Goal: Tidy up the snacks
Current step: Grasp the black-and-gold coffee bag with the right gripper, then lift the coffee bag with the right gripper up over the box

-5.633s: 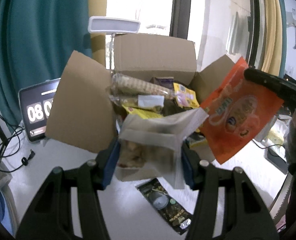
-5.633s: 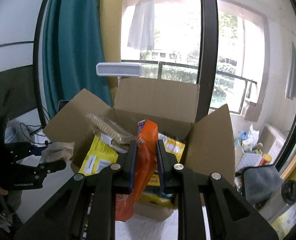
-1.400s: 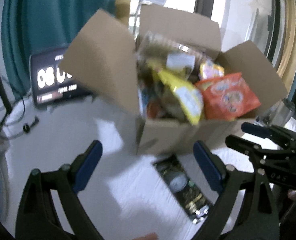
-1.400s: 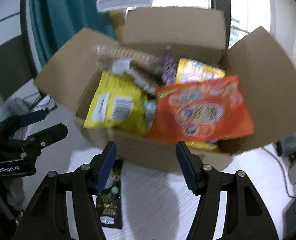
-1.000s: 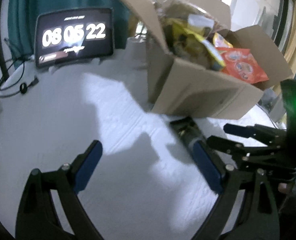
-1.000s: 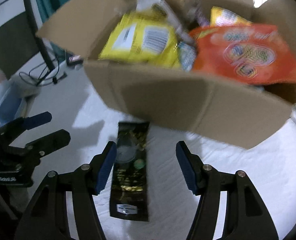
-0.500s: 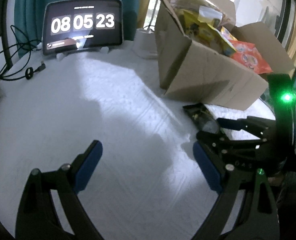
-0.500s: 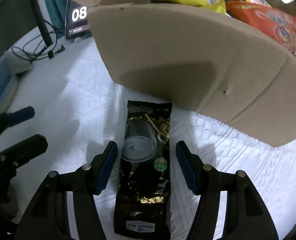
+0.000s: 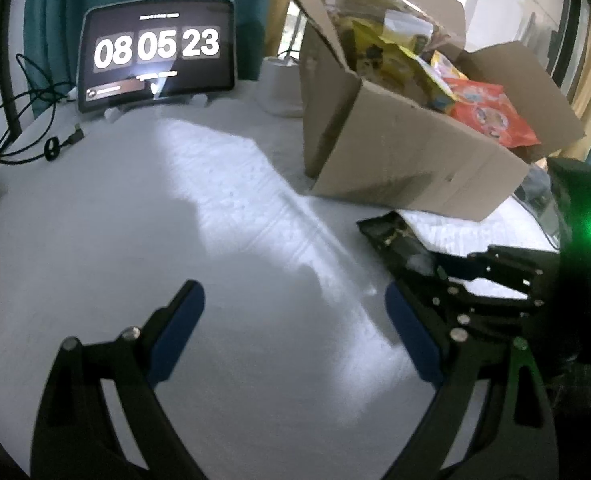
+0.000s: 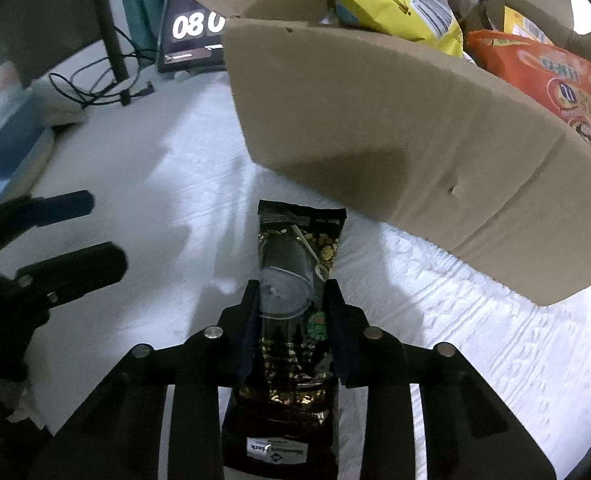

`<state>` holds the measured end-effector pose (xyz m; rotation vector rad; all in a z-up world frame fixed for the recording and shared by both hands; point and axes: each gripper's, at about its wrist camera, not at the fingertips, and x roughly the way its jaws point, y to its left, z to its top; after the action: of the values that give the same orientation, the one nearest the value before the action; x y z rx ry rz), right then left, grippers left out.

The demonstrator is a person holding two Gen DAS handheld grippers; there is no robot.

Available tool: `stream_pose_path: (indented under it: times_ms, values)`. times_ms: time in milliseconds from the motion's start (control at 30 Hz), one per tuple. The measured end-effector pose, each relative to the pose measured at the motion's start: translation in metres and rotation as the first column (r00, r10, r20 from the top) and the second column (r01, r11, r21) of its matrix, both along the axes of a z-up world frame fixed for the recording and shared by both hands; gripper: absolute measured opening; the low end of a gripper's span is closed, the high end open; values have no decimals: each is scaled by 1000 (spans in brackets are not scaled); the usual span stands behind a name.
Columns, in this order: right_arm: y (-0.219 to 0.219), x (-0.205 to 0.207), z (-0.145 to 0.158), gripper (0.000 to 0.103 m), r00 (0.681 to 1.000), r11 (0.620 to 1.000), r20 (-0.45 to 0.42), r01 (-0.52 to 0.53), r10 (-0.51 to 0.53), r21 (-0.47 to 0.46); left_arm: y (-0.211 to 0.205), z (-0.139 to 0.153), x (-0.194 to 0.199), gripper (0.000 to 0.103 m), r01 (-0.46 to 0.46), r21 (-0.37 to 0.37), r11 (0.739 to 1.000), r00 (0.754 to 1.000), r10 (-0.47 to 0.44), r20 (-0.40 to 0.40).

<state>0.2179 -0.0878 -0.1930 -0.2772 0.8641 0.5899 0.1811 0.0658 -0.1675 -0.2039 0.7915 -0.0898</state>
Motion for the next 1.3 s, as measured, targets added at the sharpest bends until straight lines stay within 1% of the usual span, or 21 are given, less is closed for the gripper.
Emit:
stream_pose_path:
  times_ms: [200,300,367,433,567,733,833,1000,1167,1233,1300]
  values:
    - [-15,-13,16,32,1000,999,21,-8,7,50,-11,8,-2,92,5,12,1000,1000,-5,13]
    - [-17,-18,28,32,999,997,37,-14,12,69,-14,13,-5,92,-8,-6,1000,1000,8,19]
    - [-22,-22,38,32,999,997,51,-24,20,79,-18,16,-6,92,-5,-13,1000,1000,5,20]
    - [-26,-28,49,32,997,995,66,-36,30,92,-23,22,-7,92,3,9,1000,999,-3,33]
    - [-31,-36,69,32,993,994,108,-50,39,101,-27,32,-9,92,4,5,1000,998,-4,57]
    - [-44,-42,96,32,987,989,160,-49,27,136,-37,49,-6,92,27,24,999,995,-29,95]
    - [-53,-40,112,32,981,988,193,-37,8,148,-43,63,-1,92,32,20,999,991,-34,132]
    - [-68,-34,134,32,971,986,237,-8,-32,165,-49,84,8,92,30,5,1000,985,-31,169]
    - [-79,-26,158,32,958,982,278,18,-71,190,-52,116,17,92,36,-2,999,972,-35,234]
    - [-84,-22,168,32,952,978,293,22,-83,207,-52,135,22,92,34,-13,999,963,-29,269]
    - [-88,-19,179,32,945,975,313,24,-94,222,-53,147,27,92,37,-10,999,957,-33,287]
